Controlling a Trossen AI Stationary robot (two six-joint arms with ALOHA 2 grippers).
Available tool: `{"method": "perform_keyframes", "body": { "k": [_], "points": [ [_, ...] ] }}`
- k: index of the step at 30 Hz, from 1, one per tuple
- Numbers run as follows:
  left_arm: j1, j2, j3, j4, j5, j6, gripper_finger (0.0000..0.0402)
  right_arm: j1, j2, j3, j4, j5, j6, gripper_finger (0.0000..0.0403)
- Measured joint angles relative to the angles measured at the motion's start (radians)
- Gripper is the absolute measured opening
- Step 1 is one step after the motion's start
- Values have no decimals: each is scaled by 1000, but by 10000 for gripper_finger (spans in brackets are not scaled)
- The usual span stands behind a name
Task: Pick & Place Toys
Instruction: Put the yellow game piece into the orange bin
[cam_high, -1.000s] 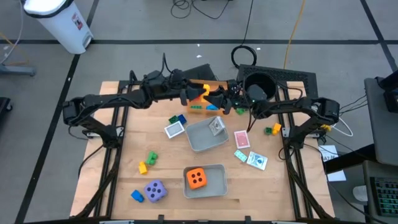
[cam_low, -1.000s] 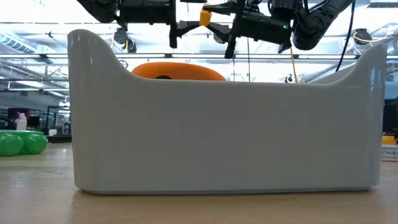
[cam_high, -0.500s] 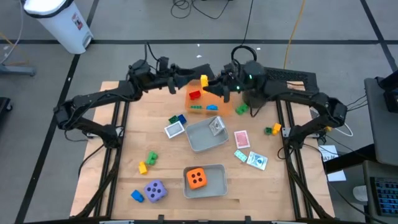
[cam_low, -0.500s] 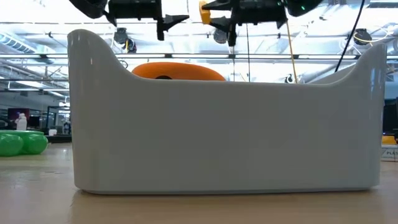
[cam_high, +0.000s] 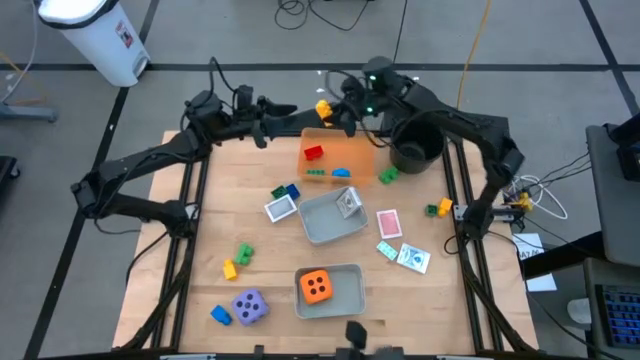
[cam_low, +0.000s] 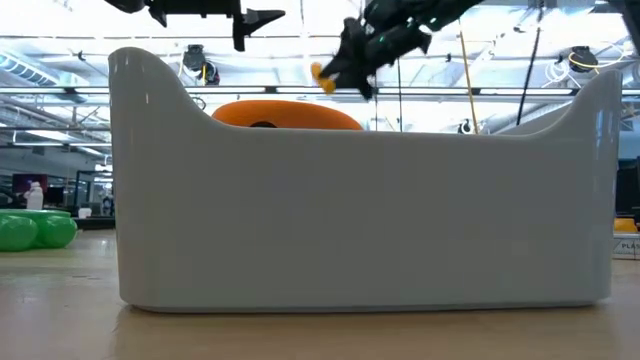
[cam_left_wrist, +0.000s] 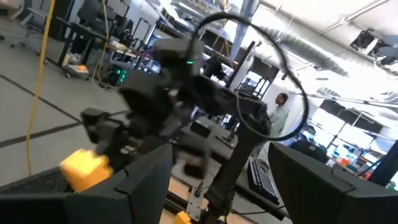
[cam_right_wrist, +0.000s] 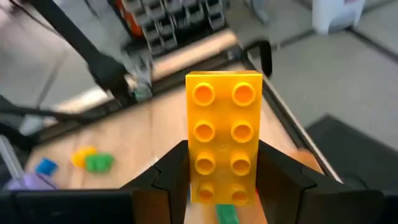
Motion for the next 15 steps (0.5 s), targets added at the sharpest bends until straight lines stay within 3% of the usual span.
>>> {"method": "perform_keyframes", "body": {
  "k": [5,15],
  "points": [
    [-7,-8,0,-17,0,-1,273,1,133,87,-155,6,-109,138],
    [-20,-7,0,-115,23,-11,273,17,275,104,-362,167,-317,139]
  ]
}}
